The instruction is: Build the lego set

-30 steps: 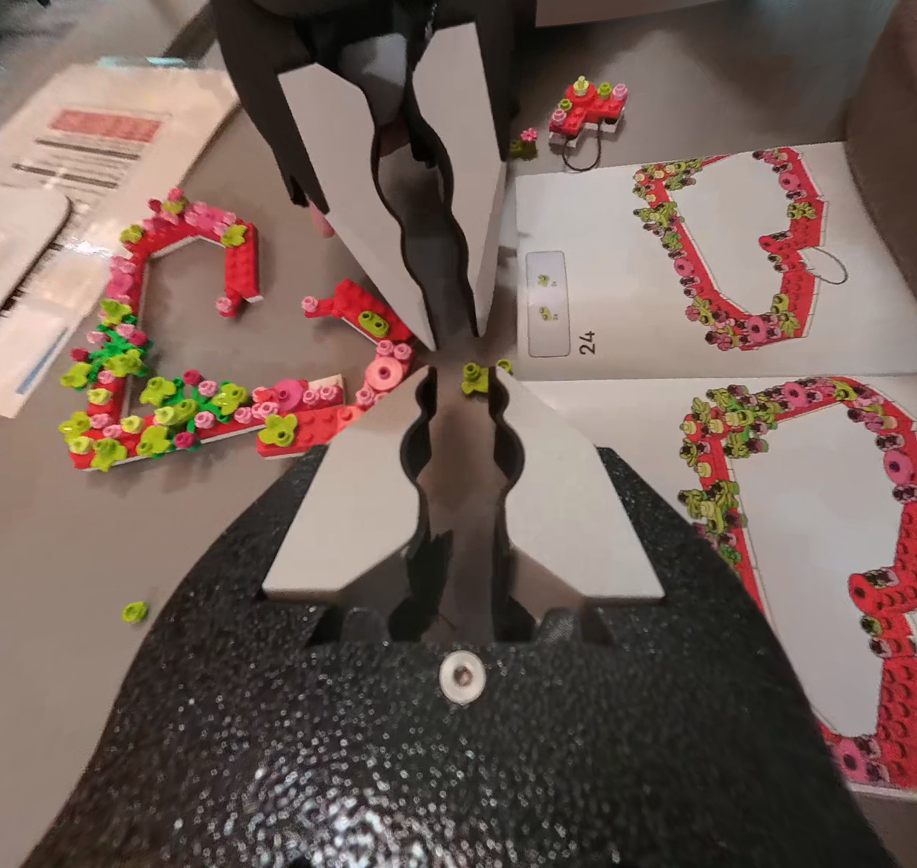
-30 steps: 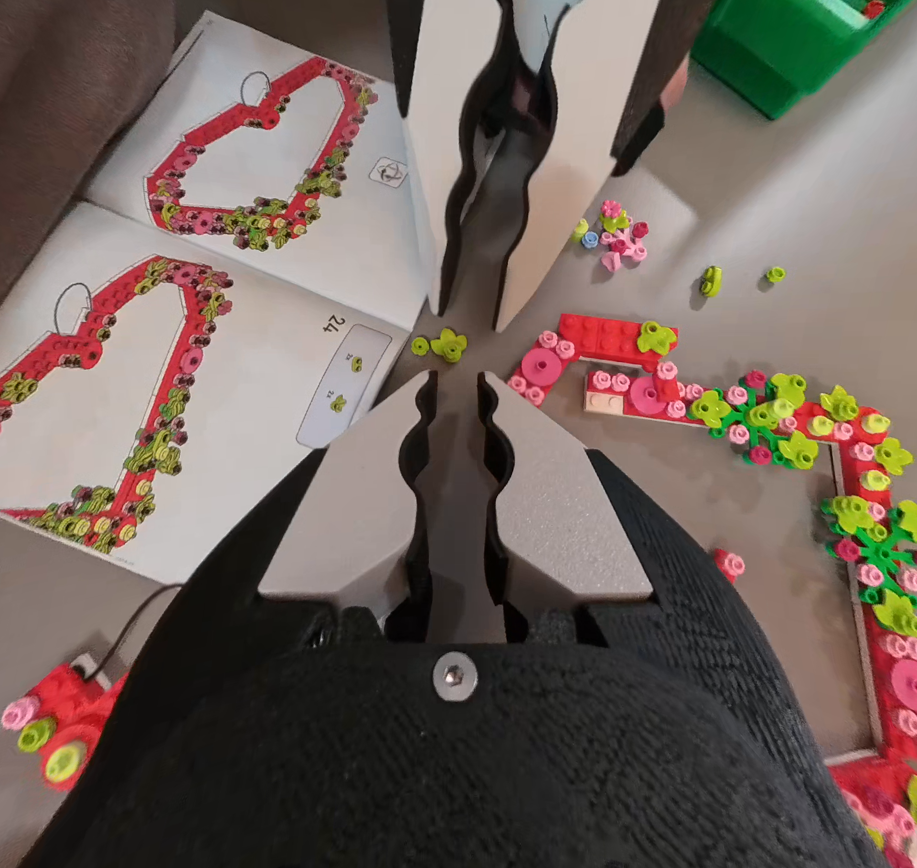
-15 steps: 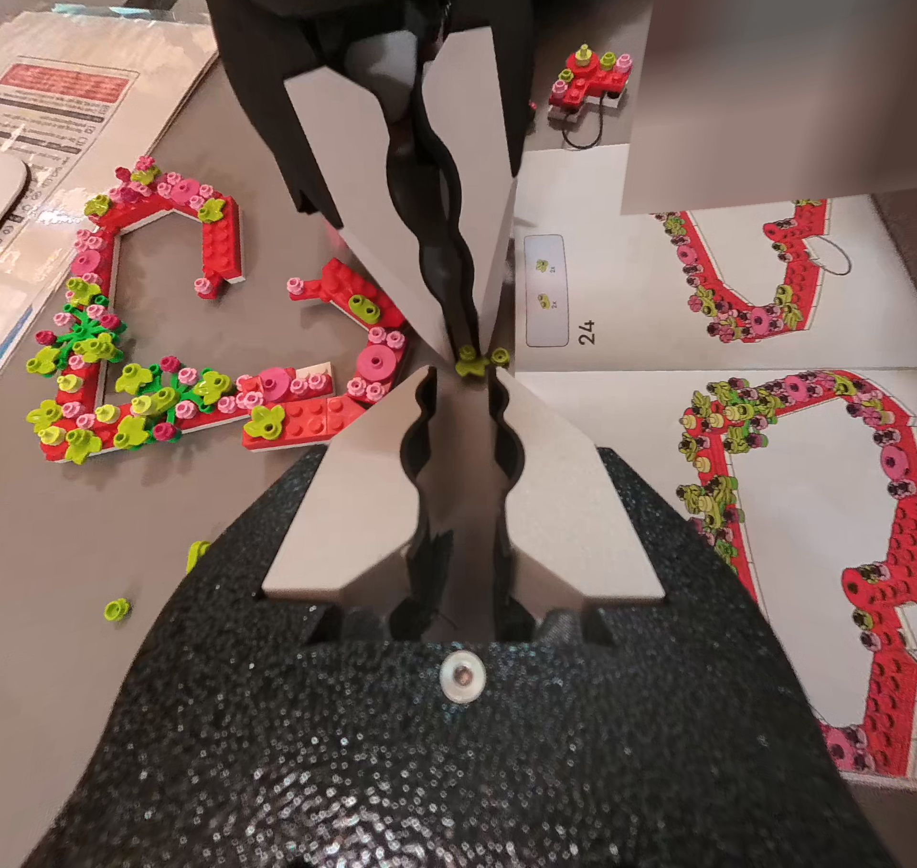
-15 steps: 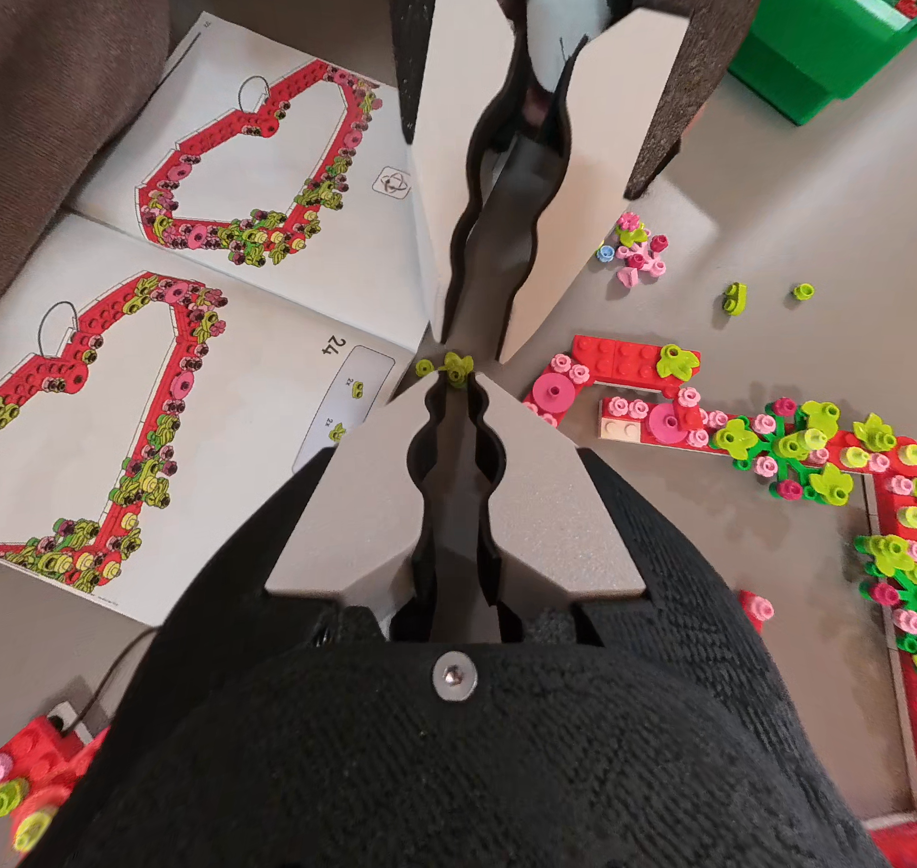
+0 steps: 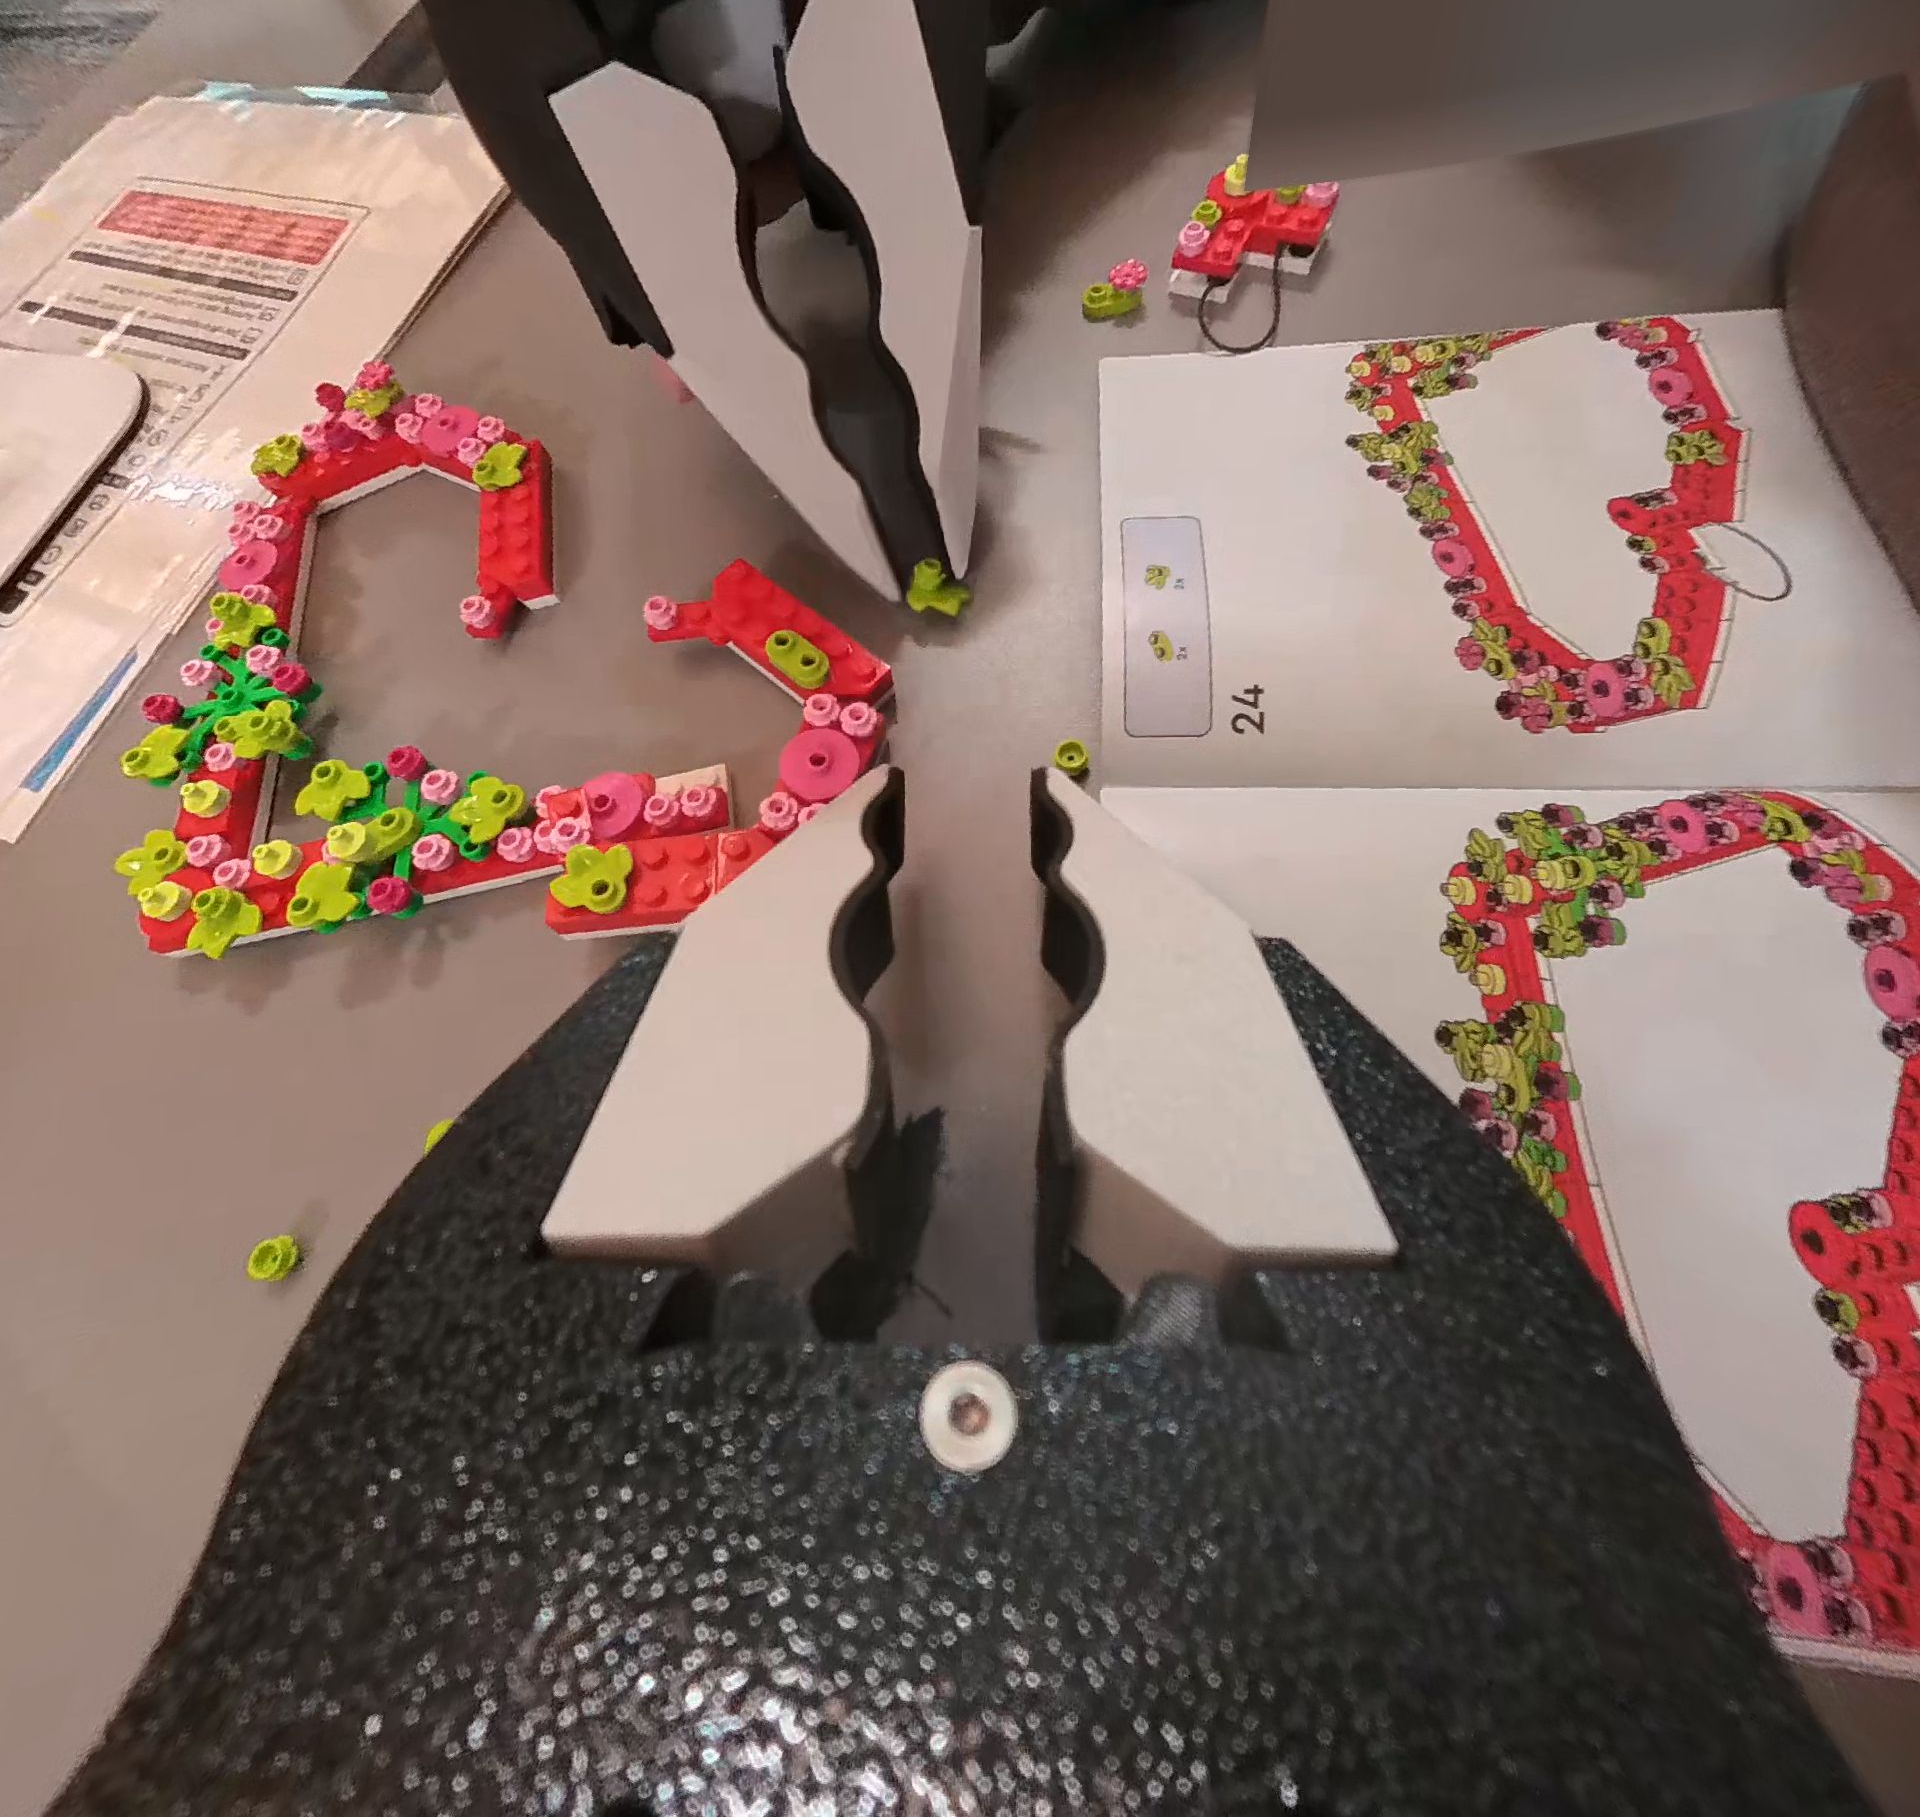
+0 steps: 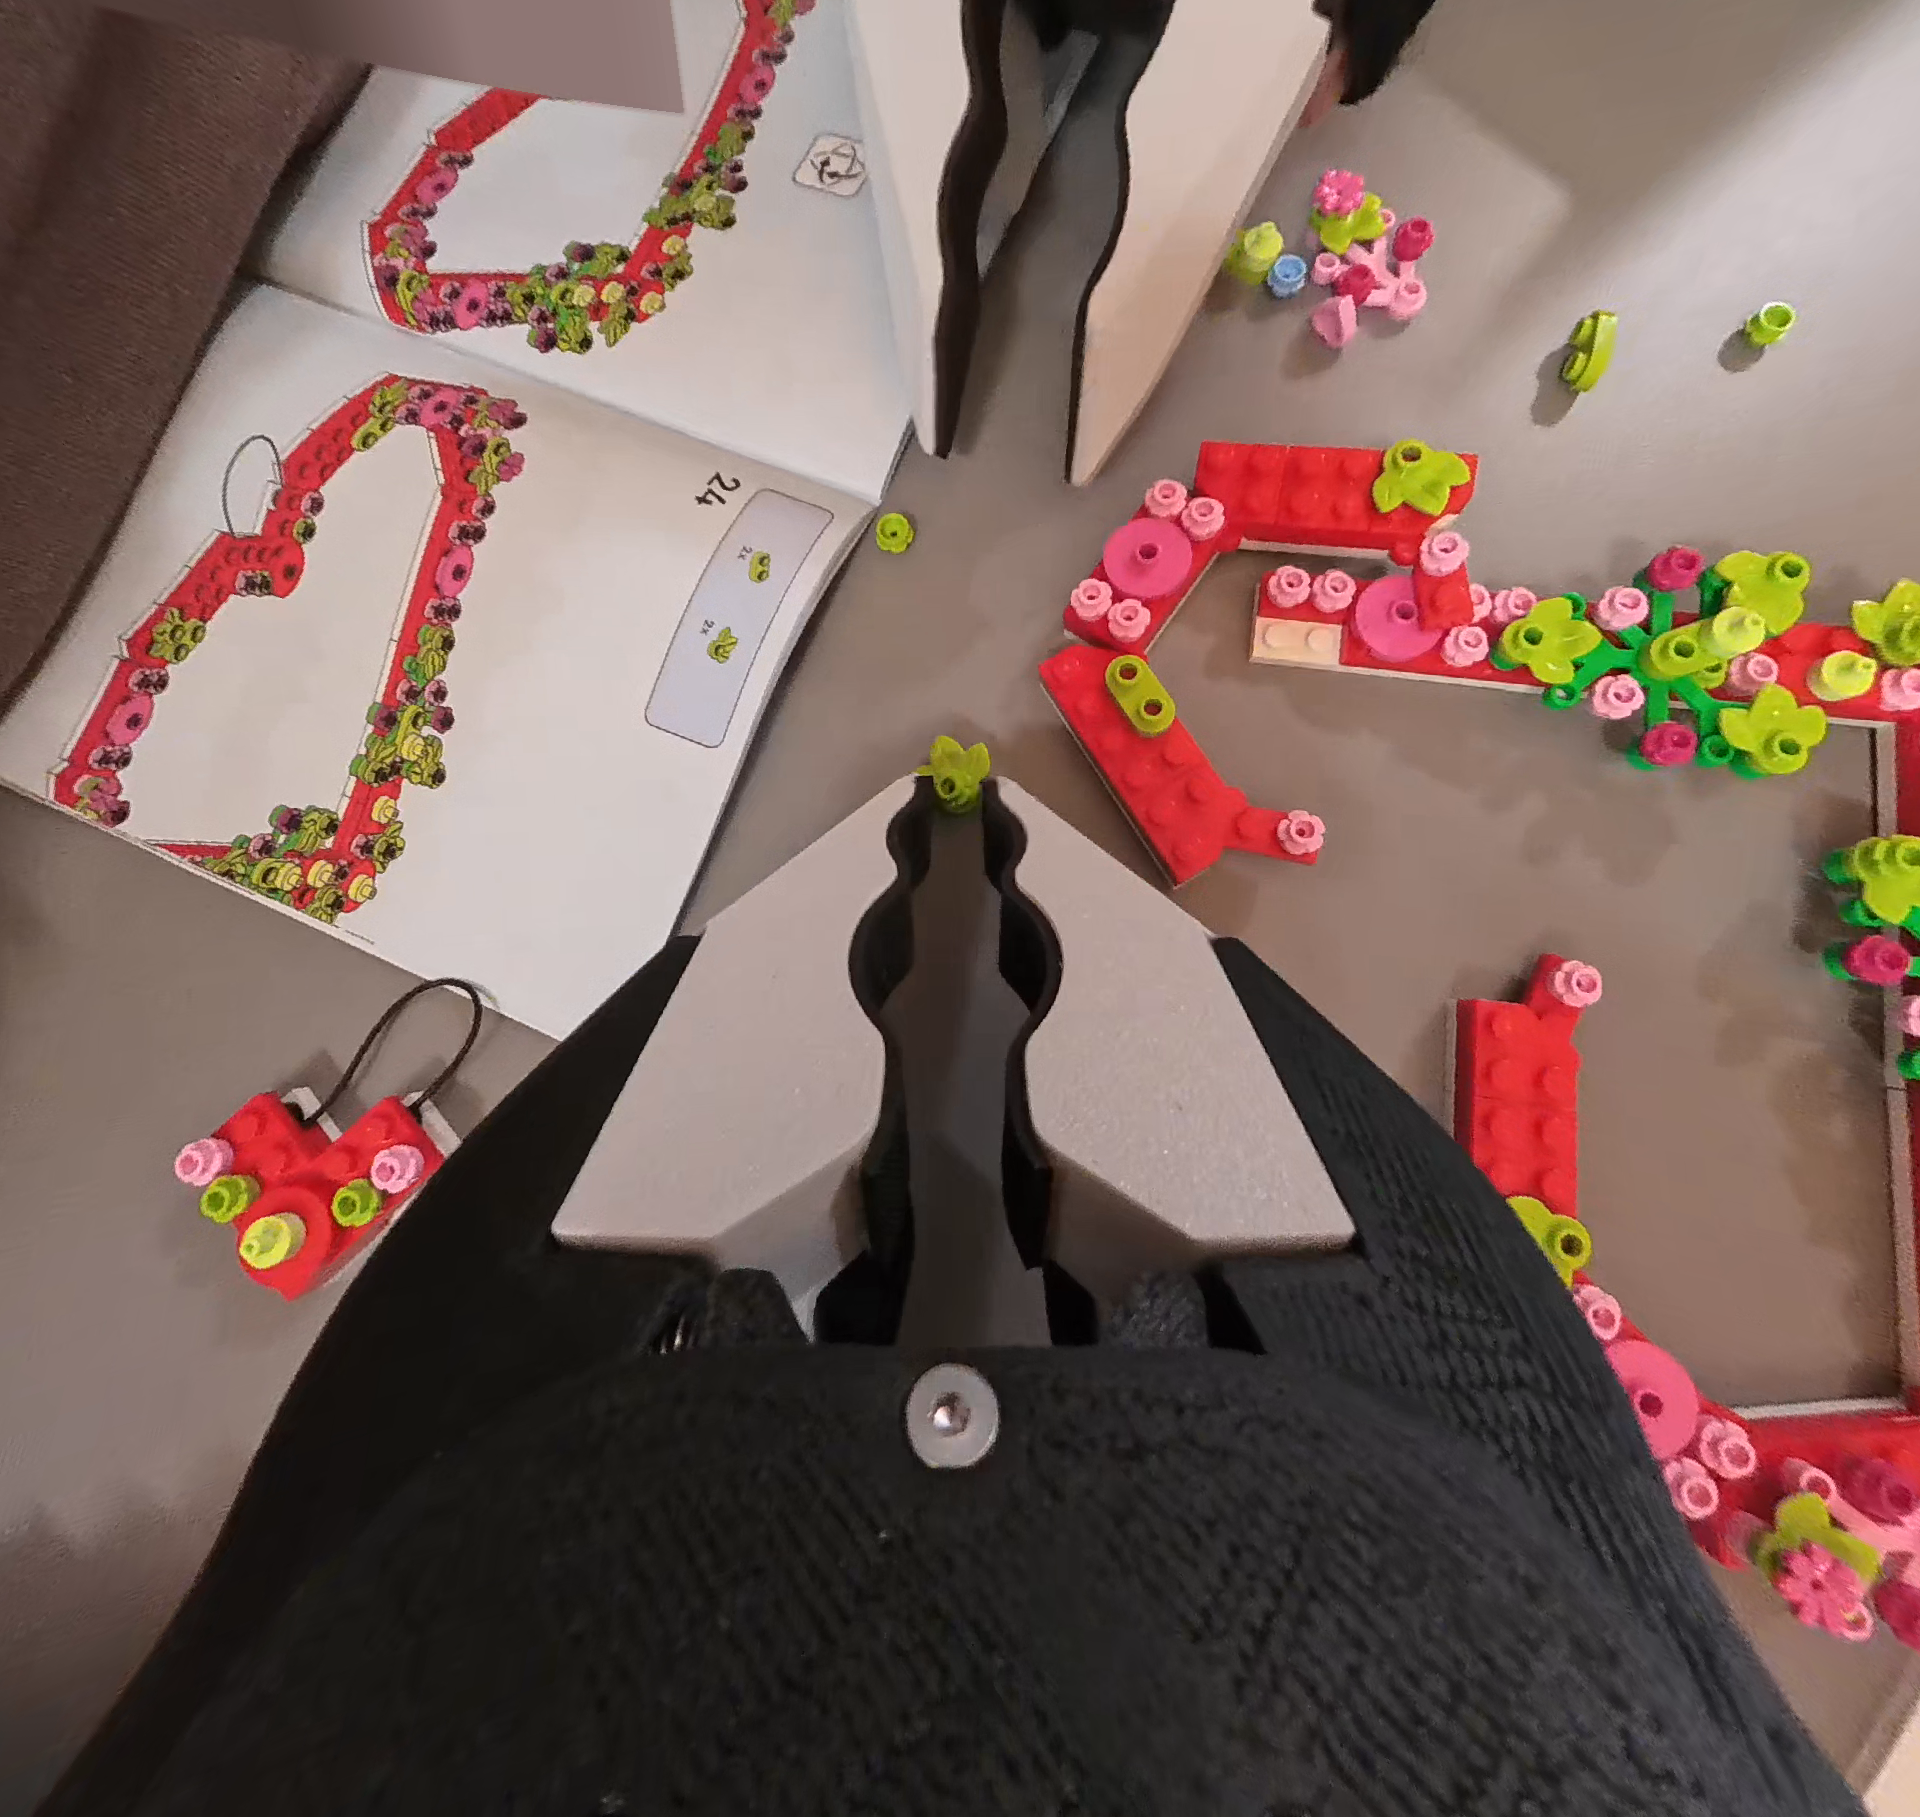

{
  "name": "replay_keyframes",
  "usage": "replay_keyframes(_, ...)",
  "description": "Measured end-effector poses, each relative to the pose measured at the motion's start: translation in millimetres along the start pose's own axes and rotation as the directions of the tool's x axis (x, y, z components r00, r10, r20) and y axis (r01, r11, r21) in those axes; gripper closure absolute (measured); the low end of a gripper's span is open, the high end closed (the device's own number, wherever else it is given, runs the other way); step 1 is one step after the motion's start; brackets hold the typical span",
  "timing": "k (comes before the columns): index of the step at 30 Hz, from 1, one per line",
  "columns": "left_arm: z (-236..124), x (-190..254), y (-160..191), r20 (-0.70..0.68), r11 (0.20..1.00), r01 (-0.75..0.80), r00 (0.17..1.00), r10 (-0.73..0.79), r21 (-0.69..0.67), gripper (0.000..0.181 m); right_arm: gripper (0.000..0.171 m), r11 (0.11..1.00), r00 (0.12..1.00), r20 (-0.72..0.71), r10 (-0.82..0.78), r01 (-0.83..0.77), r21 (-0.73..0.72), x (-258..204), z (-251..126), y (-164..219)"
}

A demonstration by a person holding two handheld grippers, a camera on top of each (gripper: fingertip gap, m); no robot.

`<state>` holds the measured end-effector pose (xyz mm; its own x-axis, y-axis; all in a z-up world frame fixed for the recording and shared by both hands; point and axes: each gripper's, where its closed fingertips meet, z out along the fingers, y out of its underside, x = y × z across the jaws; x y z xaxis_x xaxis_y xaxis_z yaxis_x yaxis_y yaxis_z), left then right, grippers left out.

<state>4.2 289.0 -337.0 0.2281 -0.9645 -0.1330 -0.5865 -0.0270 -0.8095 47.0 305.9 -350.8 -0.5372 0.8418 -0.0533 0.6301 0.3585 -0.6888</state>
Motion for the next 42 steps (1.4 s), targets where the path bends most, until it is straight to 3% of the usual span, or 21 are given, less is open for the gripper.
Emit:
replay_keyframes(16, -2, -4, -6, 0.04, 0.999, -0.01, 0.999, 0.008, 0.037, 0.154, 0.162, 1.0, 0.995, -0.093, -0.023, 0.023, 0.0, 7, -3, 1)
replay_keyframes(20, -2, -15, -17, 0.159, 0.993, -0.074, 0.985, 0.059, 0.09, 0.151, 0.164, 1.0, 0.993, -0.118, -0.003, 0.006, 0.023, 12, -7, -1)
replay_keyframes(23, 2, -22, -15, 0.233, 0.992, -0.123, 0.966, 0.115, 0.022, 0.15, 0.164, 1.0, 0.992, -0.129, 0.004, -0.001, 0.022, 12, -6, 0)
replay_keyframes(30, 11, -23, -9, 0.151, 0.999, -0.036, 0.988, 0.039, -0.026, 0.144, 0.162, 1.0, 0.994, -0.106, 0.0, 0.002, 0.023, 9, 1, -1)
replay_keyframes(42, 22, -27, -5, 0.076, 0.995, -0.037, 0.996, 0.044, -0.093, 0.145, 0.162, 0.999, 0.992, -0.128, 0.004, 0.003, 0.049, 11, -2, -8)
